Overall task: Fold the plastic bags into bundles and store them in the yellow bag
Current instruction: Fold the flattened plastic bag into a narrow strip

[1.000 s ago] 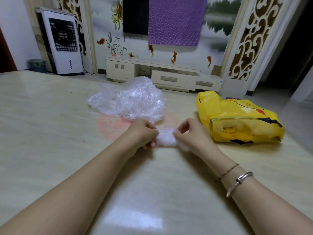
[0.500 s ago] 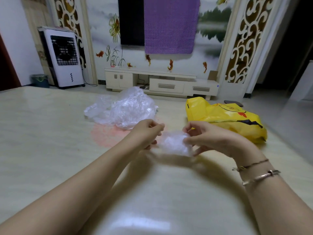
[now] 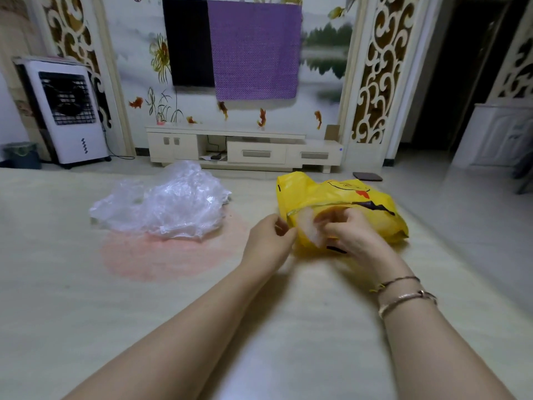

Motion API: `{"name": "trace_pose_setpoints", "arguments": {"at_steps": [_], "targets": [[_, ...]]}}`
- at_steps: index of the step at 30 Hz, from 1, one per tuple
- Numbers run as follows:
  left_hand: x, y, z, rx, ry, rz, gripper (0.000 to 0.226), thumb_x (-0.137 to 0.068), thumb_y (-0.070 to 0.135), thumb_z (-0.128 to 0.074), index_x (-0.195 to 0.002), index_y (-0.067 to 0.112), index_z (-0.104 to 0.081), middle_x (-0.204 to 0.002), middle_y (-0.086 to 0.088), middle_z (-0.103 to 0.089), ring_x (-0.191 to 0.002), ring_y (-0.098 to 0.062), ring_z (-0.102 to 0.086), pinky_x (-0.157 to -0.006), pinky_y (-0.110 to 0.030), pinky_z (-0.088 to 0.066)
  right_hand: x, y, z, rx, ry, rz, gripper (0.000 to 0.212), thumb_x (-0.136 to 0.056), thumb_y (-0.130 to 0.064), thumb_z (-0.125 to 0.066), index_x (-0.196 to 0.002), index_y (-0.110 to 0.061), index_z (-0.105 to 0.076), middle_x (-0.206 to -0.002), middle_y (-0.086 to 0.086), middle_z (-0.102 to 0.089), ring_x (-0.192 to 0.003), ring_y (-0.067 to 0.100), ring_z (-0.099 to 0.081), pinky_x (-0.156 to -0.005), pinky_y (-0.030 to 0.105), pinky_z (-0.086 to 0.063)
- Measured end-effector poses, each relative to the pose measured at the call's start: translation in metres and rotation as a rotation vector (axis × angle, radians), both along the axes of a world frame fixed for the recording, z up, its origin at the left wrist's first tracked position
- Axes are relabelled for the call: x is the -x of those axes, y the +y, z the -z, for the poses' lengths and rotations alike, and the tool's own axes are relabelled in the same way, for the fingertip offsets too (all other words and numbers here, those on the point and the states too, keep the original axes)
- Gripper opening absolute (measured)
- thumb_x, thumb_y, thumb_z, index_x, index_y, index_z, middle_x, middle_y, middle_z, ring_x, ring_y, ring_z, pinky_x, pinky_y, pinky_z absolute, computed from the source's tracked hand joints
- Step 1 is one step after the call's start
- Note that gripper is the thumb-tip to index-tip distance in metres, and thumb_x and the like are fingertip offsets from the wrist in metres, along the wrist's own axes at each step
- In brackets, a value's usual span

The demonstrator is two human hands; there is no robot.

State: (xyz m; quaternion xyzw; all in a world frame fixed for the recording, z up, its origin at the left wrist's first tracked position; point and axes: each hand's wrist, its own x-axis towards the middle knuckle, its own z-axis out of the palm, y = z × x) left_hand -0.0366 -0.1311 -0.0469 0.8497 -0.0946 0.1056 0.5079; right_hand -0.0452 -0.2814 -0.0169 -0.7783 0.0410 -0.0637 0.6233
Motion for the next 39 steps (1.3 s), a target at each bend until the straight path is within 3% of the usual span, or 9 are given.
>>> {"name": "trace_pose_setpoints", "arguments": {"at_steps": [5, 11, 16, 19, 22, 27, 30, 35, 39], "targets": [[-0.007, 0.001, 0.011, 0.001, -0.1, 0.018, 0.029, -0.083, 0.01, -0.063, -0.064, 0.023, -0.046, -0.064, 0.009, -0.052, -0.063, -0.01, -0.05, -0.057, -0.013, -0.036, -0.014, 0.016, 0.018, 0.409, -0.029, -0.053, 0.017, -0.091, -0.013, -0.05, -0.099, -0.011, -0.064, -0.102, 0.007, -0.066, -0.097, 0.023, -0.059, -0.088, 0.034, -0.048], [-0.009, 0.005, 0.016, 0.016, -0.107, 0.05, 0.027, -0.082, 0.01, -0.066, -0.065, 0.022, -0.049, -0.064, 0.009, -0.052, -0.059, -0.005, -0.048, -0.057, -0.016, -0.036, -0.016, 0.034, 0.016, 1.073, 0.13, -0.138, 0.04, -0.104, -0.028, -0.025, -0.134, -0.018, -0.049, -0.145, 0.014, -0.045, -0.134, 0.032, -0.035, -0.115, 0.038, -0.018], [-0.01, 0.004, 0.015, 0.075, -0.065, 0.025, 0.013, -0.083, 0.014, -0.067, -0.073, 0.015, -0.06, -0.075, -0.001, -0.065, -0.071, -0.016, -0.059, -0.066, -0.025, -0.043, -0.002, 0.027, 0.009, 1.002, 0.191, -0.173, 0.039, -0.095, -0.014, -0.035, -0.131, -0.012, -0.05, -0.137, 0.018, -0.05, -0.126, 0.033, -0.045, -0.106, 0.039, -0.037], [-0.008, 0.004, 0.011, 0.123, 0.017, 0.025, 0.013, -0.083, 0.015, -0.07, -0.074, 0.017, -0.061, -0.072, 0.004, -0.062, -0.068, -0.011, -0.056, -0.062, -0.021, -0.041, 0.012, 0.023, -0.007, 1.042, 0.202, -0.208, 0.058, -0.094, -0.008, -0.033, -0.149, -0.027, -0.03, -0.153, 0.009, -0.034, -0.139, 0.032, -0.03, -0.112, 0.041, -0.031], [-0.006, 0.014, -0.003, 0.154, 0.144, 0.1, 0.02, -0.081, 0.009, -0.072, -0.073, 0.021, -0.059, -0.073, 0.005, -0.06, -0.072, -0.012, -0.056, -0.068, -0.023, -0.044, 0.025, 0.024, -0.027, 1.016, 0.171, -0.205, 0.071, -0.087, 0.006, -0.033, -0.15, -0.029, -0.029, -0.156, 0.003, -0.029, -0.142, 0.025, -0.029, -0.109, 0.033, -0.031], [-0.005, 0.066, -0.024, -0.045, 0.09, -0.039, 0.016, -0.084, 0.007, -0.06, -0.093, 0.019, -0.066, -0.101, -0.001, -0.065, -0.094, -0.017, -0.059, -0.079, -0.027, -0.046, 0.034, 0.037, -0.038, 1.017, 0.109, -0.165, 0.055, -0.084, 0.001, -0.036, -0.119, -0.031, -0.062, -0.122, 0.006, -0.061, -0.107, 0.023, -0.056, -0.081, 0.03, -0.047], [-0.007, 0.102, -0.017, -0.313, -0.051, -0.211, 0.022, -0.087, 0.015, -0.057, -0.107, 0.022, -0.063, -0.121, 0.003, -0.05, -0.118, -0.026, -0.039, -0.086, -0.03, -0.034, 0.03, 0.046, -0.032, 0.942, 0.037, -0.216, 0.037, -0.087, -0.006, -0.039, -0.097, -0.025, -0.069, -0.093, 0.004, -0.069, -0.072, 0.014, -0.057, -0.058, 0.026, -0.042], [-0.019, 0.146, 0.011, -0.617, -0.01, -0.295, 0.039, -0.093, 0.044, -0.05, -0.131, 0.034, -0.051, -0.156, -0.007, -0.027, -0.142, -0.033, -0.015, -0.115, -0.041, -0.016, 0.029, 0.068, -0.016, 0.773, -0.055, -0.291, 0.031, -0.088, -0.006, -0.039, -0.093, -0.017, -0.068, -0.084, -0.002, -0.07, -0.065, 0.017, -0.063, -0.069, 0.033, -0.053], [-0.024, 0.153, 0.015, -0.655, 0.021, -0.212, 0.04, -0.096, 0.042, -0.044, -0.132, 0.027, -0.056, -0.136, -0.004, -0.055, -0.137, -0.031, -0.033, -0.112, -0.038, -0.023, 0.024, 0.084, 0.004, 0.73, -0.134, -0.306, 0.028, -0.088, -0.009, -0.043, -0.09, -0.022, -0.069, -0.086, -0.008, -0.07, -0.072, 0.012, -0.063, -0.068, 0.03, -0.053]]}}
